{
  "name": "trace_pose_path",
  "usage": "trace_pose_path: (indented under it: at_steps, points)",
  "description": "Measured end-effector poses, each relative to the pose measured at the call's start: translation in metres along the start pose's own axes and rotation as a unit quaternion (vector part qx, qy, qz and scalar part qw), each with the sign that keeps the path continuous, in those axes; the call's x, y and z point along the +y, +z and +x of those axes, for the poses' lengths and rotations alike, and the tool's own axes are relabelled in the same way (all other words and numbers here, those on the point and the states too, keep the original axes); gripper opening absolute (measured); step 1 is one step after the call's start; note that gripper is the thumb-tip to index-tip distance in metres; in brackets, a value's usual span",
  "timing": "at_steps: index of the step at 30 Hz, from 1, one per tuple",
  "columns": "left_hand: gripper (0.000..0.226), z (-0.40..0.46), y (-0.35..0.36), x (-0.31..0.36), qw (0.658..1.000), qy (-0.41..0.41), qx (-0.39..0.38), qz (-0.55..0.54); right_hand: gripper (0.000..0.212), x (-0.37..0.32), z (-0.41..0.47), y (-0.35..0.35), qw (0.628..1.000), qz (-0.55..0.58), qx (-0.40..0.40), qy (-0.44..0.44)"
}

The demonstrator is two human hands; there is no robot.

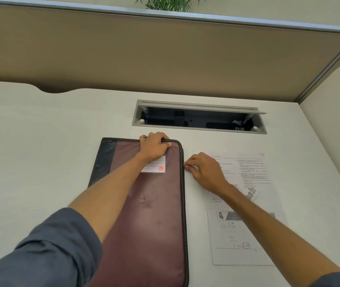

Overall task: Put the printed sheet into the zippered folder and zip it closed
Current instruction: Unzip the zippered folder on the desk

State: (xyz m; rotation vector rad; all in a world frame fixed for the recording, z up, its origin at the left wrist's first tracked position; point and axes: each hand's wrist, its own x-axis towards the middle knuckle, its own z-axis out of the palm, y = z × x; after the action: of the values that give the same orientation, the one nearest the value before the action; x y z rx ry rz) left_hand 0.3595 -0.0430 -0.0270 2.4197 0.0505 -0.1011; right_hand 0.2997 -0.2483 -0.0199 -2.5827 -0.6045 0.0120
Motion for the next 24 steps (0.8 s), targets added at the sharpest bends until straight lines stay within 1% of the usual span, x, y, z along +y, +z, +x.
trace_pose_path:
  at_steps: [9, 17, 19, 22, 24]
  points:
    - [0.024, 0.001, 0.001, -0.001, 1.0, -0.002, 0.003, 0.016, 0.017, -0.035, -0.079, 0.002, 1.0, -0.012, 0.001, -0.014]
    - [0.02, -0.001, 0.001, -0.001, 1.0, 0.012, 0.005, 0.016, 0.006, -0.07, -0.174, 0.011, 1.0, -0.017, 0.009, 0.022]
    - [0.021, 0.001, -0.001, -0.003, 0.999, 0.022, 0.012, 0.024, 0.01, -0.077, -0.189, 0.016, 0.999, -0.025, 0.011, 0.03]
    - [0.03, -0.006, -0.003, -0.001, 0.995, 0.056, 0.016, 0.08, 0.015, -0.086, -0.202, 0.019, 0.998, -0.038, 0.03, 0.047]
    - [0.042, -0.018, 0.0, 0.002, 0.98, 0.09, 0.038, 0.172, 0.015, -0.091, -0.205, 0.019, 0.996, -0.047, 0.044, 0.056]
